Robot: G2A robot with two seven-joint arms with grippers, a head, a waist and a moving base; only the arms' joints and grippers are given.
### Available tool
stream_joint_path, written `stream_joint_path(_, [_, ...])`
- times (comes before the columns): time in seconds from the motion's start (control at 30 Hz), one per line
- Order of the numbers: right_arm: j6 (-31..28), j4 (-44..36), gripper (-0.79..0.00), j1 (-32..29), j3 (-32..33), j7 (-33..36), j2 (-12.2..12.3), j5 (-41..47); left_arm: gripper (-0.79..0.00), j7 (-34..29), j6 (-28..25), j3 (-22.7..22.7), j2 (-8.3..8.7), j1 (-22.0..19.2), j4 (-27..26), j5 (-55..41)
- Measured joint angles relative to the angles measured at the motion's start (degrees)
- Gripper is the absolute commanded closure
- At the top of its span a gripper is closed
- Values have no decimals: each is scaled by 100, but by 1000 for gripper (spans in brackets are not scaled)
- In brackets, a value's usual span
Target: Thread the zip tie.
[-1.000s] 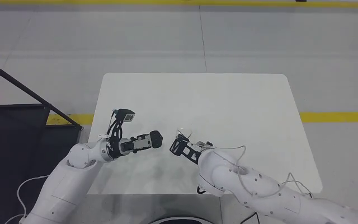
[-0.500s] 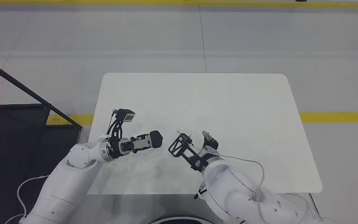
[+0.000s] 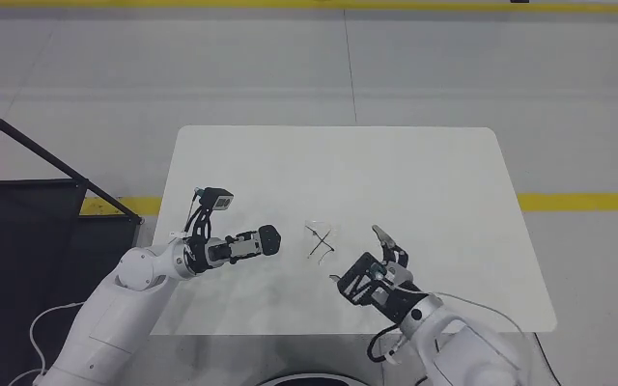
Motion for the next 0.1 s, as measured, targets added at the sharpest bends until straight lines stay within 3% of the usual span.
stream_joint_path(0.1, [-377,0,-785,-731,921,-918,123,131,-785,0,0,0,0,0,0,0])
